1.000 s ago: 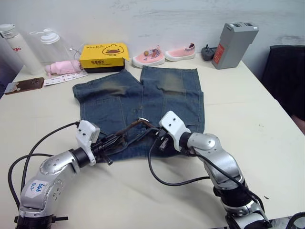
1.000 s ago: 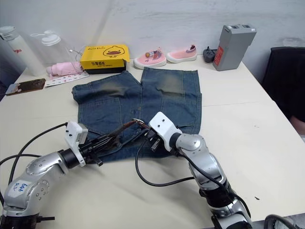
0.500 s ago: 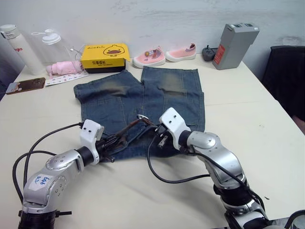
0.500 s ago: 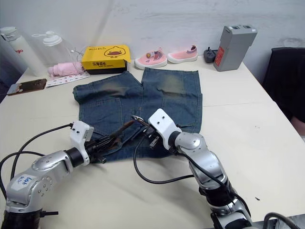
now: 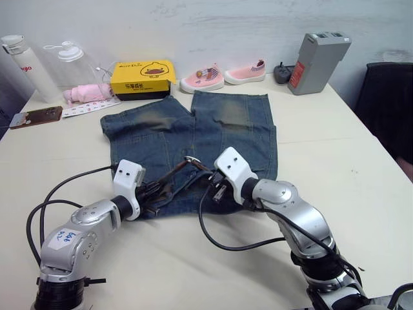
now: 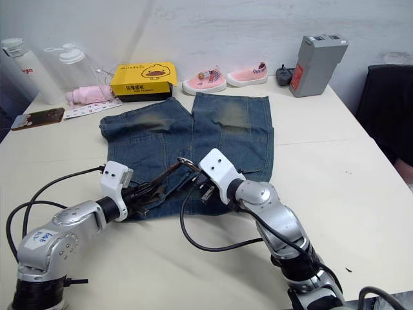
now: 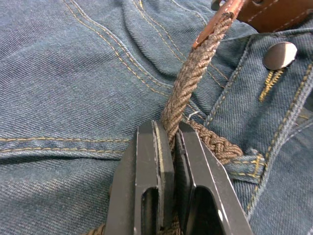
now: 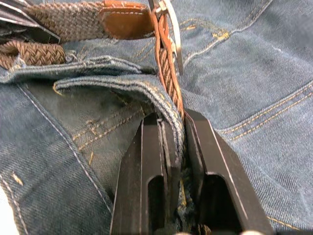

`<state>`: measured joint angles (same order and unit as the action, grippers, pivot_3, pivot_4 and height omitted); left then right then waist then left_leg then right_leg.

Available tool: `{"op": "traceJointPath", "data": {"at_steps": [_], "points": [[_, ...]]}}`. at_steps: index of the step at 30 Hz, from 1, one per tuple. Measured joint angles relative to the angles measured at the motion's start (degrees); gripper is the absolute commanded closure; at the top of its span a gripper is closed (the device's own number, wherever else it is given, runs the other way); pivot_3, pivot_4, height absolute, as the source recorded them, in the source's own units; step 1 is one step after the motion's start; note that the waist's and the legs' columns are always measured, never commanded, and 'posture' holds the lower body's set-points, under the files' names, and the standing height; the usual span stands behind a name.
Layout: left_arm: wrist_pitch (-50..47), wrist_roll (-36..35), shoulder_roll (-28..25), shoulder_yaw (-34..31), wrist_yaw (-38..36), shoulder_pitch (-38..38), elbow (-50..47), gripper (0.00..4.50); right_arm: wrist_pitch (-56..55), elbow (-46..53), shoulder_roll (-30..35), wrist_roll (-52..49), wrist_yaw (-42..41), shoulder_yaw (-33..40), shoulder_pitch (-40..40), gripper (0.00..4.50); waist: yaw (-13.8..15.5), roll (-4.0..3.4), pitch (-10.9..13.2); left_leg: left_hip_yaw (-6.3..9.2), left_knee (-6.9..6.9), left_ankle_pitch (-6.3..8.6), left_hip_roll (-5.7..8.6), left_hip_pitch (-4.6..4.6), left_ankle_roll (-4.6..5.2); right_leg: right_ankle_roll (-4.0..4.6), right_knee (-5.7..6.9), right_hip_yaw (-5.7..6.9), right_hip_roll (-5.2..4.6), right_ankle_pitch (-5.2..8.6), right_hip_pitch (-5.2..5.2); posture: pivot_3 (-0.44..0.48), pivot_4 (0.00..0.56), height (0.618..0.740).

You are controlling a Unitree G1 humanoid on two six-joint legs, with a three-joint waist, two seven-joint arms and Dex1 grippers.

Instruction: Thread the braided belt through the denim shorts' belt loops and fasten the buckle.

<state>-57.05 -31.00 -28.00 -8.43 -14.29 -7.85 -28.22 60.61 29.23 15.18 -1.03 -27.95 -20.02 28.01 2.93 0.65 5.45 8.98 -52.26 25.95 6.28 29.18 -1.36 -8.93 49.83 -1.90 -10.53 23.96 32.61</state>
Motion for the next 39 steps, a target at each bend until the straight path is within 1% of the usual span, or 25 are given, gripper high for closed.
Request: {"op": "traceJointPath", "data": {"at_steps": [4,8,12,15,17,20,24,26,27,29,30,33,34,37,39], "points": [[-0.60,1.20,1.42,1.41,1.01,-1.70,0.09,4.50,0.00,0.00,0.71,-0.44,-0.02,-0.37,0.00,4.48,0.17,0.00,0.00,0.01,0.00,-0.02,0.05,0.01,0.03,-0.01,-0.01,0.01,0.02,0.00,-0.02,0.000,0.150,0.636],[-1.02,2.22,3.63,3.35,1.43,-4.96,2.11,4.50,-0.16,-0.01,2.18,-0.69,-0.74,-1.76,0.80,4.48,0.20,0.03,0.02,0.00,0.00,-0.04,0.06,0.01,0.04,-0.04,-0.06,0.02,0.01,-0.02,-0.03,0.000,0.150,0.636],[-0.94,3.26,4.28,4.52,1.30,-6.69,3.28,4.50,-0.69,-0.23,4.38,-0.90,-2.34,-2.79,2.29,4.48,0.19,0.04,0.03,0.02,0.05,-0.05,0.05,0.01,0.02,-0.06,-0.08,0.04,0.00,-0.03,-0.03,0.000,0.150,0.636],[0.24,4.28,4.56,5.61,0.45,-7.96,4.54,4.50,-1.93,-0.53,6.94,-0.95,-4.48,-4.56,3.41,4.48,0.21,0.07,0.05,0.02,0.06,-0.05,0.05,0.02,0.01,-0.12,-0.16,0.04,0.00,-0.06,-0.05,0.000,0.150,0.636],[1.87,5.33,4.63,8.42,-0.87,-9.57,5.39,4.50,-3.65,-2.24,8.16,-1.03,-6.42,-6.32,4.45,4.48,0.22,0.11,0.08,0.02,0.06,-0.07,0.06,0.02,0.02,-0.17,-0.19,0.06,0.00,-0.09,-0.06,0.000,0.150,0.636],[3.40,6.28,5.87,10.69,-1.77,-11.42,6.79,4.50,-6.37,-4.49,8.78,-0.61,-7.97,-7.97,5.23,4.48,-0.01,0.19,0.13,0.00,0.10,-0.08,0.02,0.02,0.01,-0.23,-0.23,0.06,-0.02,-0.12,-0.04,0.000,0.150,0.636],[5.35,7.73,5.04,11.87,-3.76,-12.00,8.16,4.50,-9.21,-5.50,9.82,-0.16,-9.21,-8.75,5.28,4.48,-0.24,0.19,0.13,0.02,0.26,-0.11,-0.07,0.01,-0.05,-0.24,-0.29,0.07,-0.01,-0.12,-0.01,0.000,0.150,0.636],[6.21,8.38,4.65,12.13,-4.51,-11.99,8.46,4.50,-10.54,-6.00,10.18,0.36,-9.57,-8.87,5.27,3.53,-0.23,0.20,0.13,0.02,0.26,-0.12,-0.05,0.01,-0.05,-0.24,-0.31,0.07,-0.01,-0.12,-0.01,0.000,0.150,0.636],[6.60,8.63,4.64,12.29,-4.77,-11.98,8.54,4.50,-11.22,-6.06,10.42,0.36,-9.87,-8.87,5.27,3.19,-0.21,0.21,0.14,0.01,0.26,-0.13,-0.03,0.01,-0.04,-0.24,-0.33,0.06,-0.01,-0.12,-0.02,0.000,0.150,0.636],[7.41,8.84,4.67,13.02,-5.57,-11.83,8.52,4.50,-14.19,-5.63,11.59,-0.12,-11.42,-8.71,5.20,2.15,-0.04,0.27,0.19,0.02,0.26,-0.14,-0.01,0.02,-0.03,-0.27,-0.34,0.07,-0.02,-0.14,-0.04,0.000,0.150,0.636],[7.59,8.86,4.66,13.02,-5.78,-11.67,8.52,4.50,-14.99,-5.12,12.16,-0.50,-12.06,-8.51,5.14,1.78,0.09,0.28,0.22,0.03,0.26,-0.14,0.00,0.03,-0.03,-0.27,-0.35,0.07,-0.02,-0.14,-0.04,0.000,0.150,0.636],[8.38,9.30,4.06,13.02,-6.51,-11.36,8.47,4.50,-17.75,-3.88,13.05,-4.43,-14.60,-2.62,4.81,0.35,0.21,0.43,0.40,0.04,0.25,-0.15,0.01,0.05,-0.01,-0.32,-0.41,0.08,-0.01,-0.16,-0.05,0.000,0.150,0.636],[8.65,9.55,3.68,13.07,-6.75,-11.32,8.45,4.50,-18.31,-3.91,13.09,-5.77,-15.21,-0.16,5.50,0.05,0.15,0.45,0.44,0.01,0.26,-0.15,0.01,0.05,-0.01,-0.36,-0.41,0.08,-0.01,-0.19,-0.04,0.000,0.150,0.636],[9.49,10.34,2.69,13.23,-7.42,-11.13,8.39,4.50,-23.59,-5.29,14.13,-6.97,-16.72,4.53,10.28,0.05,0.02,0.40,0.50,-0.02,0.29,-0.15,-0.03,0.02,-0.01,-0.41,-0.42,0.13,0.00,-0.21,-0.04,0.000,0.150,0.636],[10.33,11.16,2.04,13.81,-8.04,-10.99,8.33,4.50,-31.37,-8.27,15.60,-3.19,-16.57,3.42,13.05,0.05,-0.02,0.40,0.50,0.00,0.32,-0.16,-0.07,0.01,-0.03,-0.41,-0.43,0.12,-0.01,-0.21,-0.04,0.000,0.150,0.636]]}}
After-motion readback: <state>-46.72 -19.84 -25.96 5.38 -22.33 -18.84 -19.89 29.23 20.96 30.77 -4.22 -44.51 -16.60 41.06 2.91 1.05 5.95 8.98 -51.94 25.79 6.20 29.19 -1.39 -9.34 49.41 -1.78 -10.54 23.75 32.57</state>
